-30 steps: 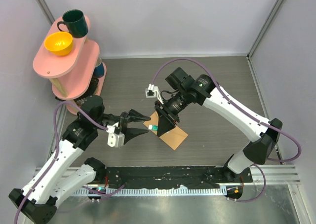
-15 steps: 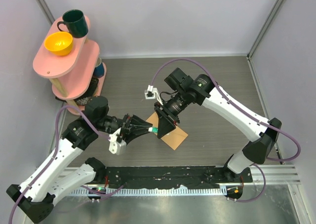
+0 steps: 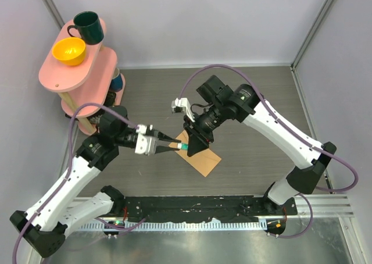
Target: Place the letter into the envelope and seal it
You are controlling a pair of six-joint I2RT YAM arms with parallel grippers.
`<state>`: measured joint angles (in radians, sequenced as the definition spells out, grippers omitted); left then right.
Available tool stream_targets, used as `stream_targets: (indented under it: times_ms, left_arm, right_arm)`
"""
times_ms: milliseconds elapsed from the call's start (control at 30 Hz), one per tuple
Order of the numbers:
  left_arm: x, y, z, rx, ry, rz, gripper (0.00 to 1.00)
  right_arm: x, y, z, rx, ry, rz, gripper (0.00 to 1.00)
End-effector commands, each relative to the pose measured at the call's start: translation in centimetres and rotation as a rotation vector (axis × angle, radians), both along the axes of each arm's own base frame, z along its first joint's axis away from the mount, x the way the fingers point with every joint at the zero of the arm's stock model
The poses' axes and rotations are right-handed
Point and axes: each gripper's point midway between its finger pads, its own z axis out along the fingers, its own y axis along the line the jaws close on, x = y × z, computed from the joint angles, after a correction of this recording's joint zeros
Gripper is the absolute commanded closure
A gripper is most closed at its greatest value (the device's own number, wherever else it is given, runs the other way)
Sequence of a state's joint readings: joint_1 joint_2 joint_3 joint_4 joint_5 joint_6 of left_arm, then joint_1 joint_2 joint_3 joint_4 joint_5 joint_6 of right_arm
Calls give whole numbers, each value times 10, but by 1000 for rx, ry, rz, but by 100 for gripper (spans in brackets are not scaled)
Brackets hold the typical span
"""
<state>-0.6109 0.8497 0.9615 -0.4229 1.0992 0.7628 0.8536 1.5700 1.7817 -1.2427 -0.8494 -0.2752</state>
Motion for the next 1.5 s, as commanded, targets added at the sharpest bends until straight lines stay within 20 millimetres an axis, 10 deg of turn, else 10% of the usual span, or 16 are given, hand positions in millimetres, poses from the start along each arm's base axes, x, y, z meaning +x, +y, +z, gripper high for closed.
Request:
stream_targets:
  times_ms: [0, 433, 733, 1000, 1200, 1467]
  left_arm:
    - [14, -13, 49, -90, 361, 116, 100]
    - [101, -29, 58, -227, 1408, 440, 100]
    - [123, -32, -12, -205, 2049, 534, 99]
    - [162, 14, 30, -277, 1725, 592, 27]
    - [183, 52, 54, -313, 1305, 795, 5]
    - [90, 43, 45, -98, 525, 290, 6]
  right_arm:
    - [52, 6, 30, 114, -412, -81, 99]
    - [102, -10, 53, 119, -1480, -22, 99]
    - [103, -10, 74, 116, -1914, 9, 99]
    - [95, -25, 61, 157, -1280, -186, 99]
    - [85, -35, 44, 152, -850, -253, 99]
    - [29, -20, 30, 134, -254, -181, 99]
